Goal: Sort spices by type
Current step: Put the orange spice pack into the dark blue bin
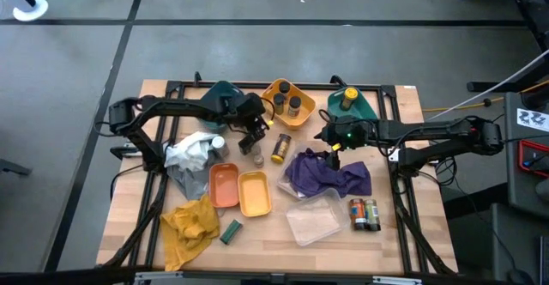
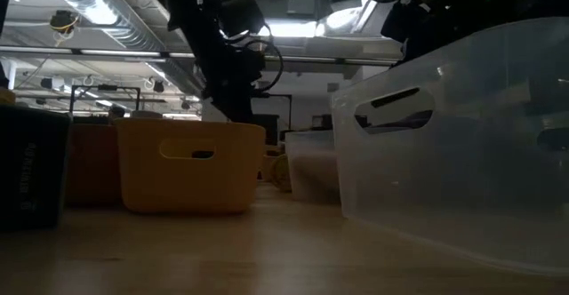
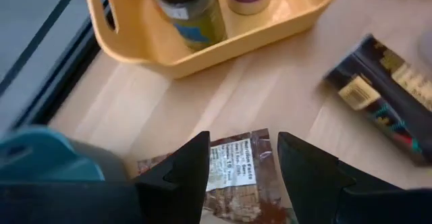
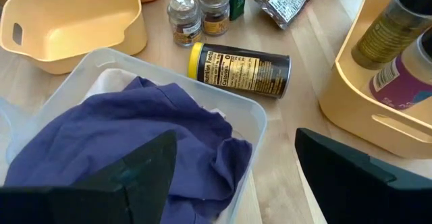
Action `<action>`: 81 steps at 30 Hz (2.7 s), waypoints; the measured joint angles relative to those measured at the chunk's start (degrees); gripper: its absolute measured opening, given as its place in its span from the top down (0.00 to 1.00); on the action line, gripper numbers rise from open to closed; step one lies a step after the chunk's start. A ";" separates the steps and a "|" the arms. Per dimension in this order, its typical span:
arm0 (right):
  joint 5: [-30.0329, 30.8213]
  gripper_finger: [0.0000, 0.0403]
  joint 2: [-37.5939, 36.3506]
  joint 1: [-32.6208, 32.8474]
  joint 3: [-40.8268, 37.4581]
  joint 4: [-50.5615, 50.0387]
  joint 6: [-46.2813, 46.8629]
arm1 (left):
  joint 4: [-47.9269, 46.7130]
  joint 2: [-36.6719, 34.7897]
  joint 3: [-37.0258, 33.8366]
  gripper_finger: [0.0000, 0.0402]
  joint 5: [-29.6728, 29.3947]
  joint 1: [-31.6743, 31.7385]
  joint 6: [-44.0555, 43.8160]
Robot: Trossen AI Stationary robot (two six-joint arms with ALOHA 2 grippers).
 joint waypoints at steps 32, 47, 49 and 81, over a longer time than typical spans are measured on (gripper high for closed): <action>-0.02 0.25 0.00 0.00 0.00 -0.35 -0.04 | -8.53 1.30 0.48 0.57 -1.07 5.65 49.83; 0.00 0.25 0.02 -0.01 0.02 -0.34 -0.06 | -8.84 5.31 0.46 0.46 -0.97 5.24 60.70; -0.02 0.25 0.02 0.00 0.02 -0.35 -0.07 | -9.47 5.31 0.46 0.46 -0.70 5.28 61.42; 0.00 0.25 0.02 -0.02 0.02 -0.44 -0.09 | -8.20 12.86 0.56 0.47 3.38 6.38 66.35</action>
